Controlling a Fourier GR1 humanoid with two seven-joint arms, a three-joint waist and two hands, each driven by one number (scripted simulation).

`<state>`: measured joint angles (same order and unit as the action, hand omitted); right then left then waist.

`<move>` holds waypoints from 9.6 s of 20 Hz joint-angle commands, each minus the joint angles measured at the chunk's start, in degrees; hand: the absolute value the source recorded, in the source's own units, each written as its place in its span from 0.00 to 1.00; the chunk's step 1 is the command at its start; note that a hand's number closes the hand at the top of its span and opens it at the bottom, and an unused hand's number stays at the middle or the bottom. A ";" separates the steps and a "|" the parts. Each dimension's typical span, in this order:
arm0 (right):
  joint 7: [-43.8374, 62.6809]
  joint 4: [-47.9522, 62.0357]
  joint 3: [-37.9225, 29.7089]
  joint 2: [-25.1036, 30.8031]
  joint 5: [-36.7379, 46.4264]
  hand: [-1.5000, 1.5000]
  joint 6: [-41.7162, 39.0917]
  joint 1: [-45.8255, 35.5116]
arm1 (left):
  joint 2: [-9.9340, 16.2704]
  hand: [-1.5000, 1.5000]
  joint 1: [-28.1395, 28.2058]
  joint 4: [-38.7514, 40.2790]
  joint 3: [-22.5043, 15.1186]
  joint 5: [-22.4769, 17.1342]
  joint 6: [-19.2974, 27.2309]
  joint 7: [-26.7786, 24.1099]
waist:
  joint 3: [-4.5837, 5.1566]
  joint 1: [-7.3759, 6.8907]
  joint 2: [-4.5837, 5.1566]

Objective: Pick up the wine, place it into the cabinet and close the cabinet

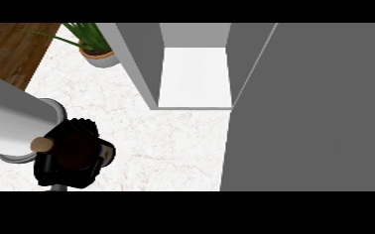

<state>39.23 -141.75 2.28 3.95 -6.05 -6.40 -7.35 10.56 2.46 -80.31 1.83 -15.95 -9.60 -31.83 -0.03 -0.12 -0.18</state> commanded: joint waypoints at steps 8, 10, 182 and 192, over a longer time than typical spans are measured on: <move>-0.54 -2.66 1.02 -1.28 -2.90 0.00 -0.85 2.64 | -4.04 1.00 0.97 -22.60 -8.55 2.62 8.03 19.70 | -0.01 0.11 0.05; 2.26 -5.25 2.41 -1.50 -2.76 0.00 0.38 1.47 | -3.68 1.00 -1.93 -21.86 -8.58 4.09 9.28 22.48 | 0.01 0.32 0.07; -4.15 -0.59 3.52 -3.47 -4.00 0.00 -3.91 3.58 | -9.26 0.00 -63.46 74.89 1.65 -7.79 27.62 -17.26 | 0.12 4.10 1.64; 1.81 -2.45 3.57 -3.21 -3.83 0.00 -0.47 -1.66 | -10.56 0.00 -61.37 73.40 0.66 -11.72 23.56 -18.42 | 0.13 3.59 0.70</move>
<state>36.51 -139.78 5.96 0.72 -8.38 -8.99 -6.94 -0.10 -62.47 -6.88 2.00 -25.31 16.64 -49.62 -0.02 4.42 0.94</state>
